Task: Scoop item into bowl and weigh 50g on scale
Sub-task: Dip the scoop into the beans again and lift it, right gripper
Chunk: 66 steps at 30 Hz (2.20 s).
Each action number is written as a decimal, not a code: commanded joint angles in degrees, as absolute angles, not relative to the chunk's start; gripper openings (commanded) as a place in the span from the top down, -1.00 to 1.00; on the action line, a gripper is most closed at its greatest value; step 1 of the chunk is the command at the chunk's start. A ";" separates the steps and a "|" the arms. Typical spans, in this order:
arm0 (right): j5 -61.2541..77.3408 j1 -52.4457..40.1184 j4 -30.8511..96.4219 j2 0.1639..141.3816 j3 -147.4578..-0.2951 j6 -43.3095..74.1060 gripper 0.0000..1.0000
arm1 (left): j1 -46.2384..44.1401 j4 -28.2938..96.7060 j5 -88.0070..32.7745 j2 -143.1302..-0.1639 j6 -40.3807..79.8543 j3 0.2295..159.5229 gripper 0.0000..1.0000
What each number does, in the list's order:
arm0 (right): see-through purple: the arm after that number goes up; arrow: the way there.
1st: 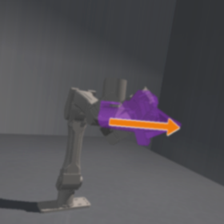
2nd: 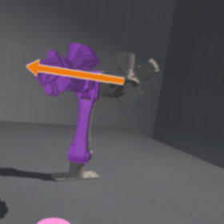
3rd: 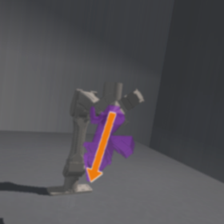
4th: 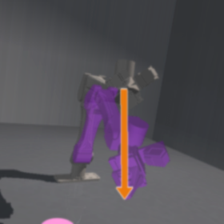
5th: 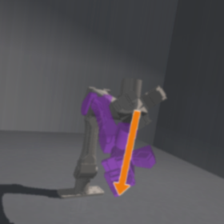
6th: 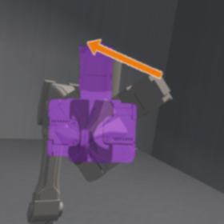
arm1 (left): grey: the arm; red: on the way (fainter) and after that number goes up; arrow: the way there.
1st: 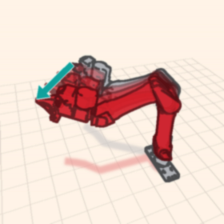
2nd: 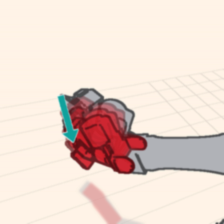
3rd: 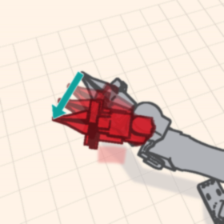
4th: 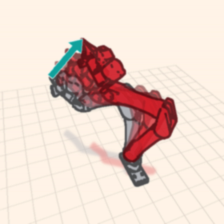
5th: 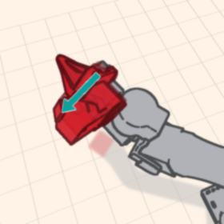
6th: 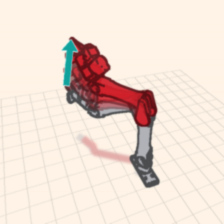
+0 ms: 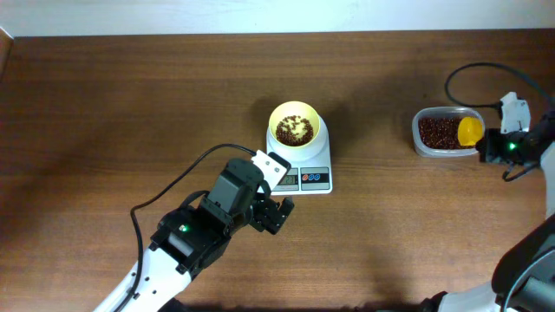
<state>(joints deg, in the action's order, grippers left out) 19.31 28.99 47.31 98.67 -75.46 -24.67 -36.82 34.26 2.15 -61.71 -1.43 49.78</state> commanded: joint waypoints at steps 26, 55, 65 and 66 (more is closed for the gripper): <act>16.10 18.87 49.32 105.69 -73.41 -25.30 0.92 | -36.58 34.17 2.57 -61.06 -0.69 49.36 -0.98; 34.11 30.39 52.77 105.69 -74.19 -25.04 0.92 | -36.58 34.17 2.57 -61.06 -0.69 49.36 -0.98; 38.89 31.73 49.41 105.69 -74.19 -22.81 0.92 | -36.58 34.17 2.57 -61.06 -0.69 49.36 -0.98; 39.03 31.97 48.95 105.69 -74.19 -21.89 0.92 | -36.58 34.17 2.57 -61.06 -0.69 49.36 -0.98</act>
<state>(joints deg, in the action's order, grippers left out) 35.27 30.83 50.19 105.19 -74.76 -24.38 -36.82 34.24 2.15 -61.71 -1.26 49.78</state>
